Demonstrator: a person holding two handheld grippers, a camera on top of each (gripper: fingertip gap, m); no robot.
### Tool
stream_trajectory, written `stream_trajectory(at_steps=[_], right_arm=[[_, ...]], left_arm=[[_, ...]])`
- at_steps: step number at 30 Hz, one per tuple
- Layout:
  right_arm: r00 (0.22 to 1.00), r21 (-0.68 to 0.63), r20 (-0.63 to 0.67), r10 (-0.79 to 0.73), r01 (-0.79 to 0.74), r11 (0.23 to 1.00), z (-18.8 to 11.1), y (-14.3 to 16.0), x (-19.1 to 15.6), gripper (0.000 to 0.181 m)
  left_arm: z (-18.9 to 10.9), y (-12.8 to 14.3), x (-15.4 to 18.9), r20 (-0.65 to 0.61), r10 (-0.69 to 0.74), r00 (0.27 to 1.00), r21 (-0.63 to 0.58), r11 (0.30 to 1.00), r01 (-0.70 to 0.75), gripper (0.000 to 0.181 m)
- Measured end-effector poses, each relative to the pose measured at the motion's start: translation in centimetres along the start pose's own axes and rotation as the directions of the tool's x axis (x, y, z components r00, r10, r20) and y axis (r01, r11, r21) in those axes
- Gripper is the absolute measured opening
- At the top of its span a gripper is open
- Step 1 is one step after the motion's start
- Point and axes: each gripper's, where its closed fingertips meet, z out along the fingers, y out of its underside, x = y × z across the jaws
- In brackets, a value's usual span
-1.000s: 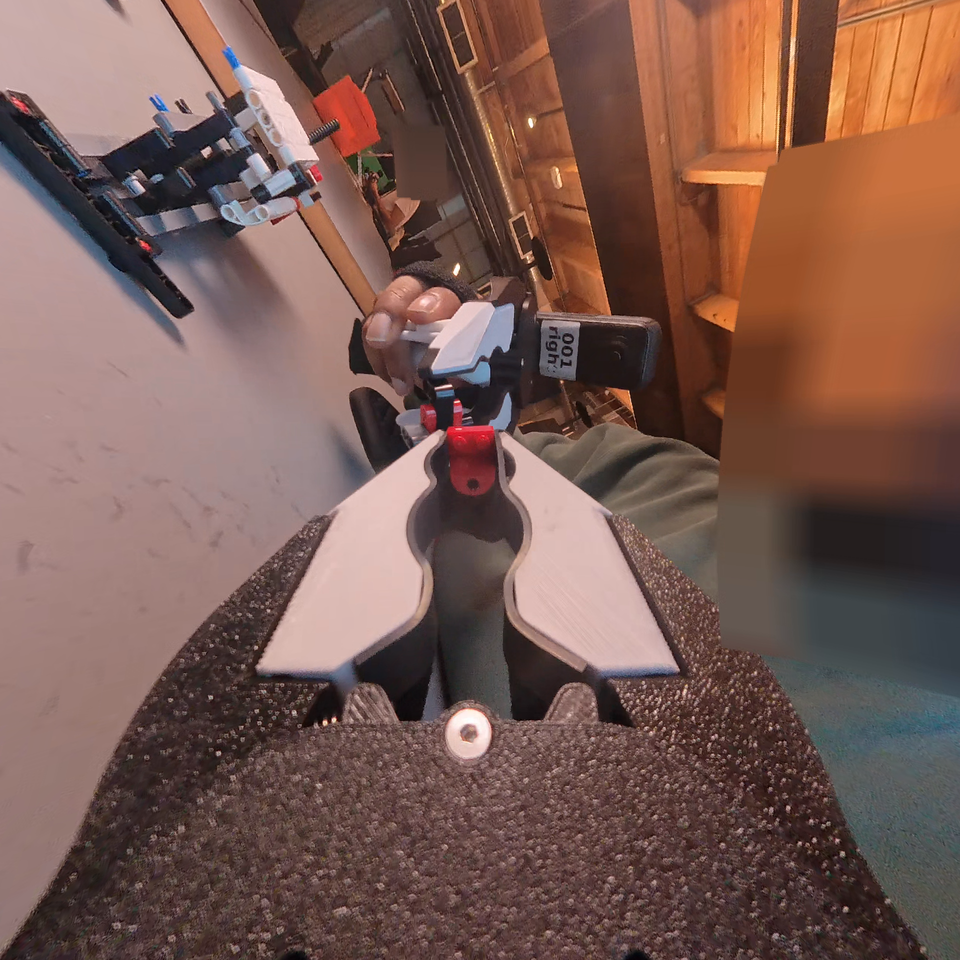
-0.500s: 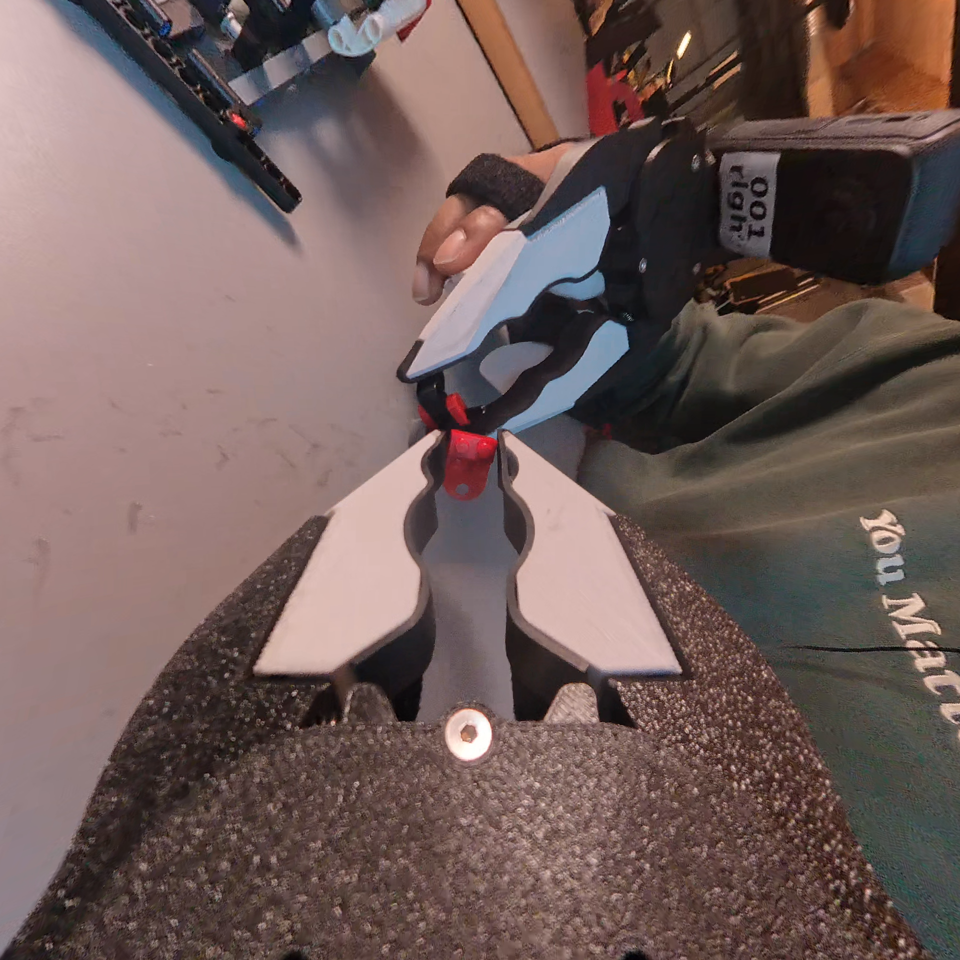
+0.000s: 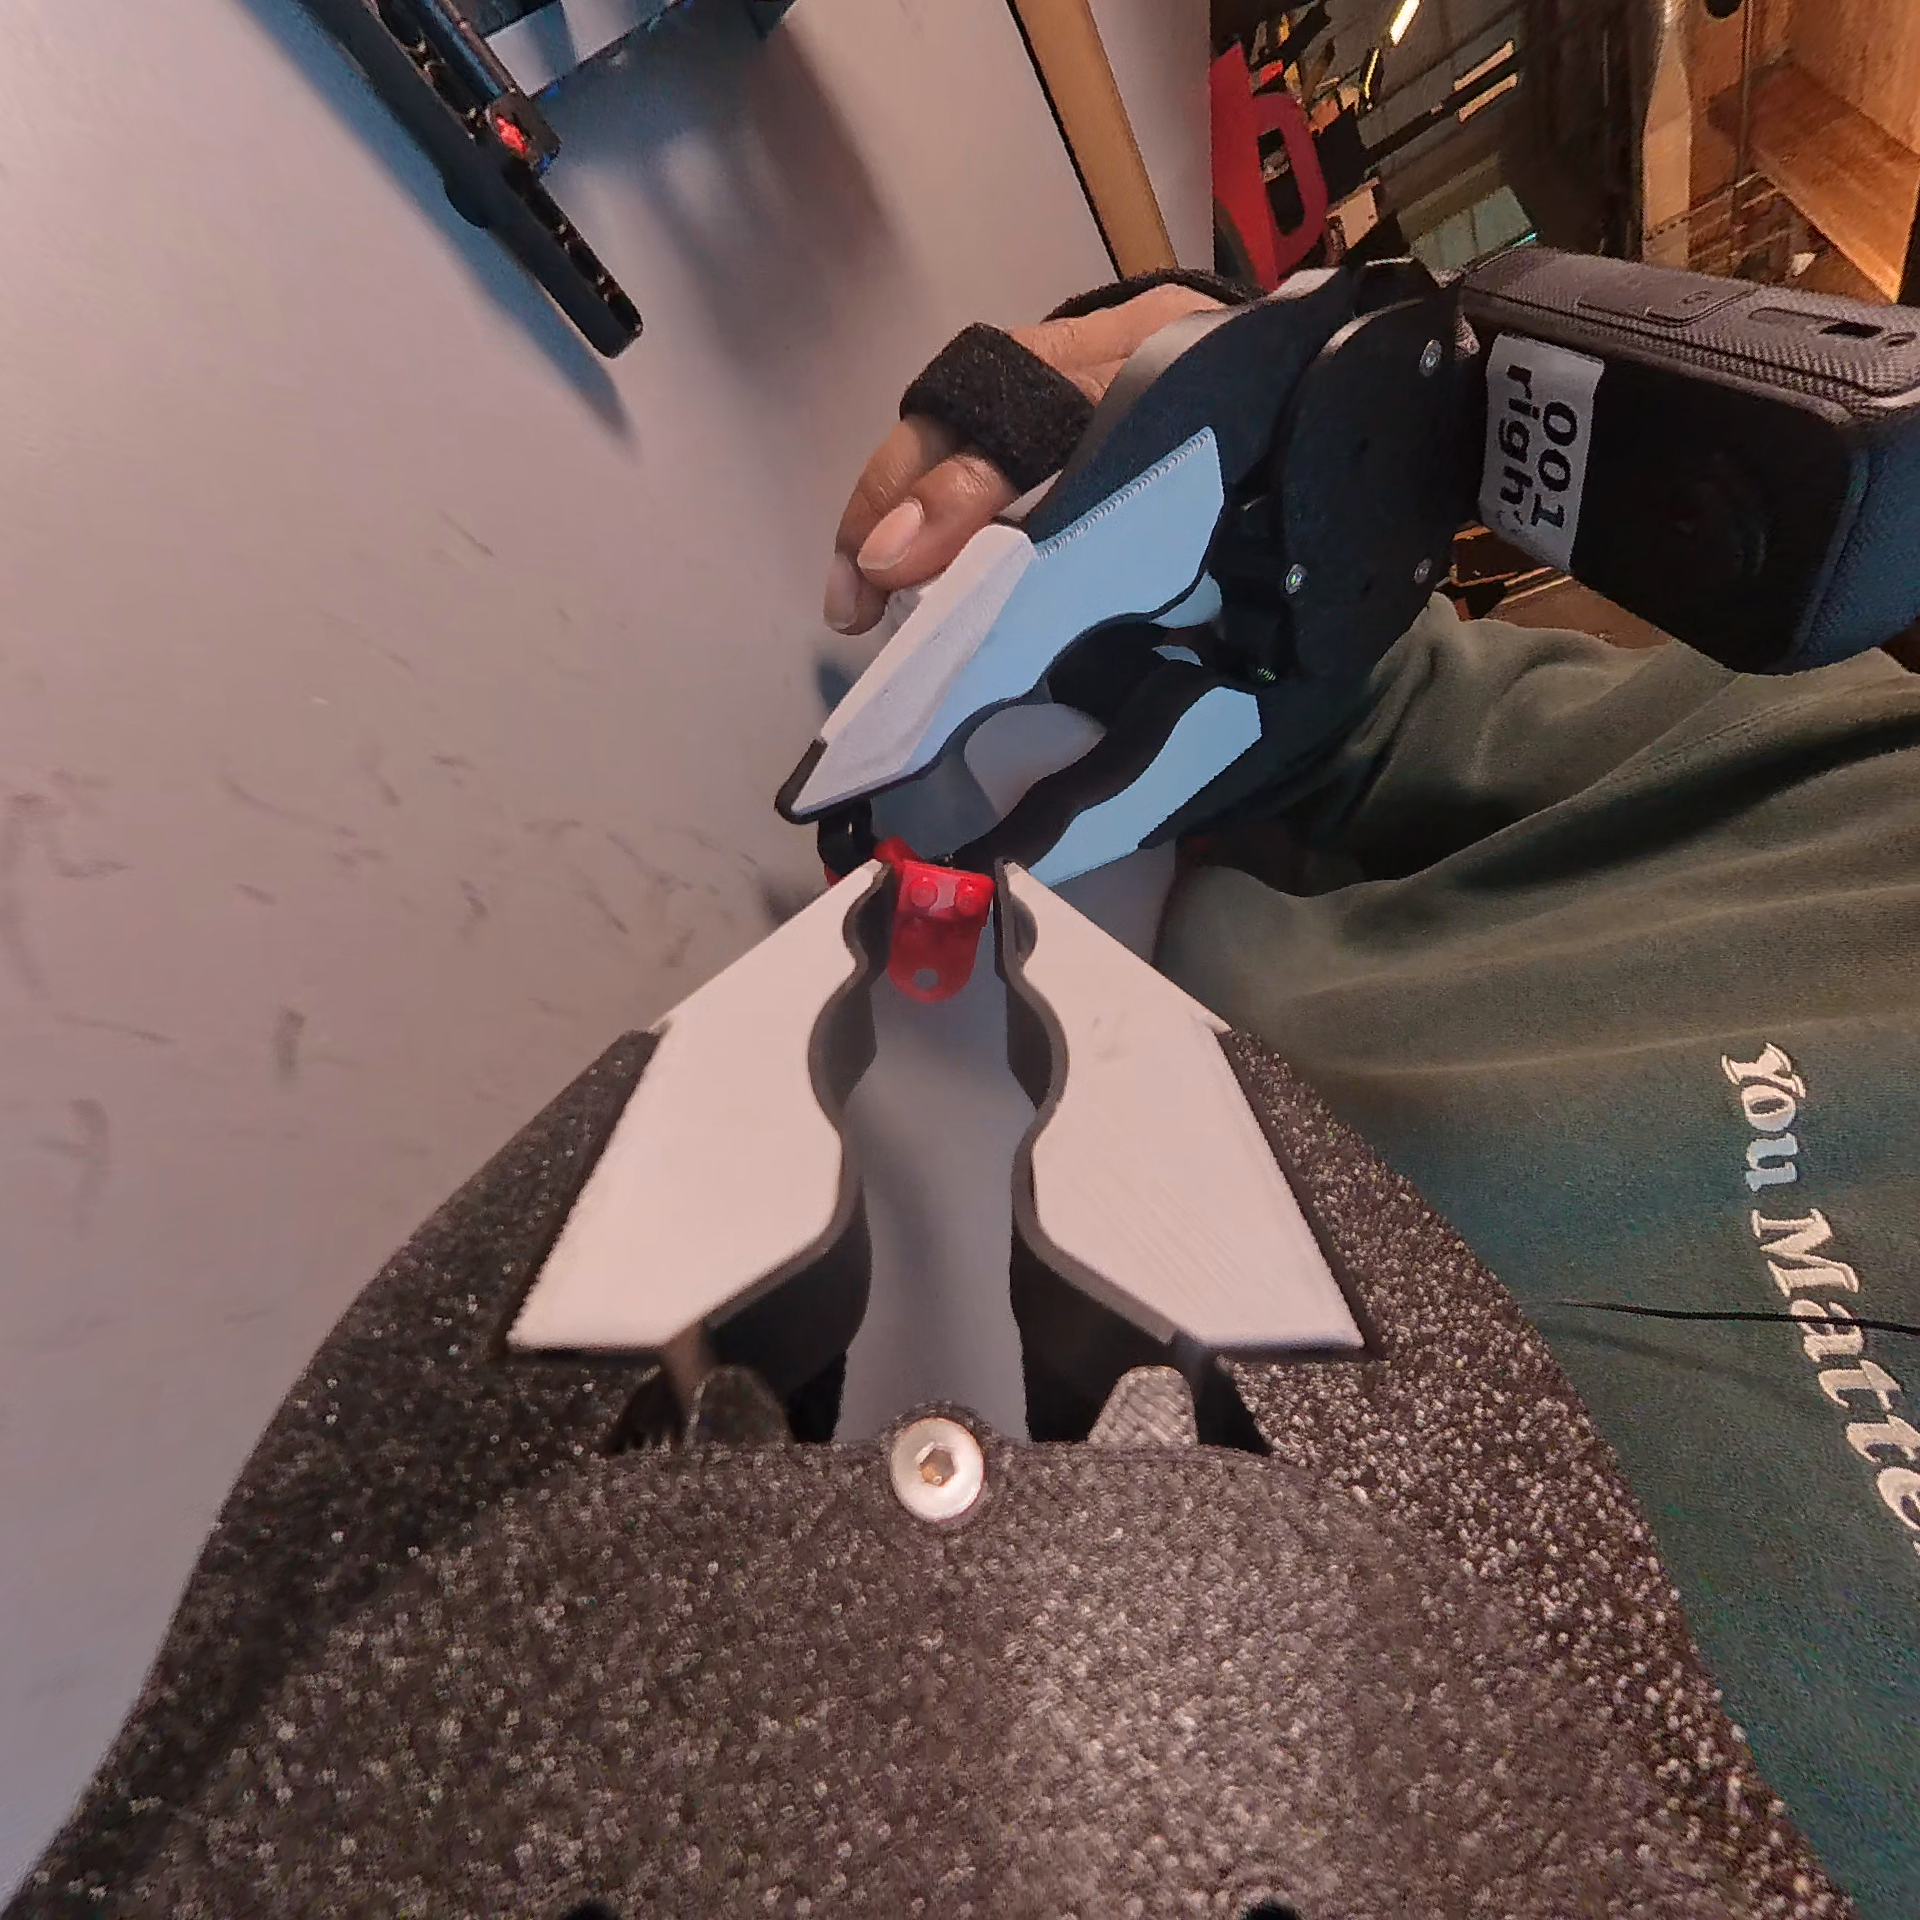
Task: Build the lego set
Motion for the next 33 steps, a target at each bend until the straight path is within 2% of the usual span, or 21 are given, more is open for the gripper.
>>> stream_trajectory(at_steps=[13, 17, 20, 22, 26, 27, 31, 33], right_arm=[[1.000, 0.011, 0.005, 0.013, -0.013, 1.000, -0.5, -0.1, 0.0, 0.045], [0.999, 0.068, -0.008, 0.034, -0.034, 0.997, -1.3, -0.9, 0.5, 0.045], [0.998, 0.167, -0.063, 0.001, 0.009, 0.986, -2.3, -2.5, 1.3, 0.042], [0.994, 0.241, -0.098, -0.039, 0.062, 0.968, -2.9, -4.0, 1.3, 0.037], [0.981, 0.310, -0.148, -0.128, 0.169, 0.935, -3.4, -5.7, 0.7, 0.022], [0.981, 0.320, -0.141, -0.137, 0.175, 0.931, -3.5, -5.8, 0.4, 0.017], [0.984, 0.339, -0.130, -0.122, 0.160, 0.927, -3.8, -6.0, 0.4, 0.017], [0.990, 0.349, -0.110, -0.085, 0.118, 0.930, -4.0, -5.7, 0.8, 0.017]], left_arm=[[-0.5, -0.5, 0.1, -0.020, -0.012, 1.000, 0.037, 0.999, 0.012, 0.019], [-1.0, -0.9, 0.3, -0.054, -0.025, 0.998, 0.077, 0.997, 0.029, 0.018], [-1.4, -1.4, 0.9, -0.109, -0.036, 0.993, 0.111, 0.993, 0.049, 0.018], [-1.5, -1.6, 1.9, -0.191, -0.055, 0.980, 0.121, 0.990, 0.079, 0.018], [-1.3, -1.4, 3.7, -0.337, -0.090, 0.937, 0.095, 0.987, 0.129, 0.018], [-1.4, -1.5, 3.9, -0.356, -0.096, 0.929, 0.096, 0.986, 0.139, 0.017], [-1.5, -1.6, 4.3, -0.397, -0.110, 0.911, 0.100, 0.982, 0.162, 0.017], [-1.9, -1.9, 4.3, -0.412, -0.106, 0.905, 0.122, 0.978, 0.170, 0.024]])
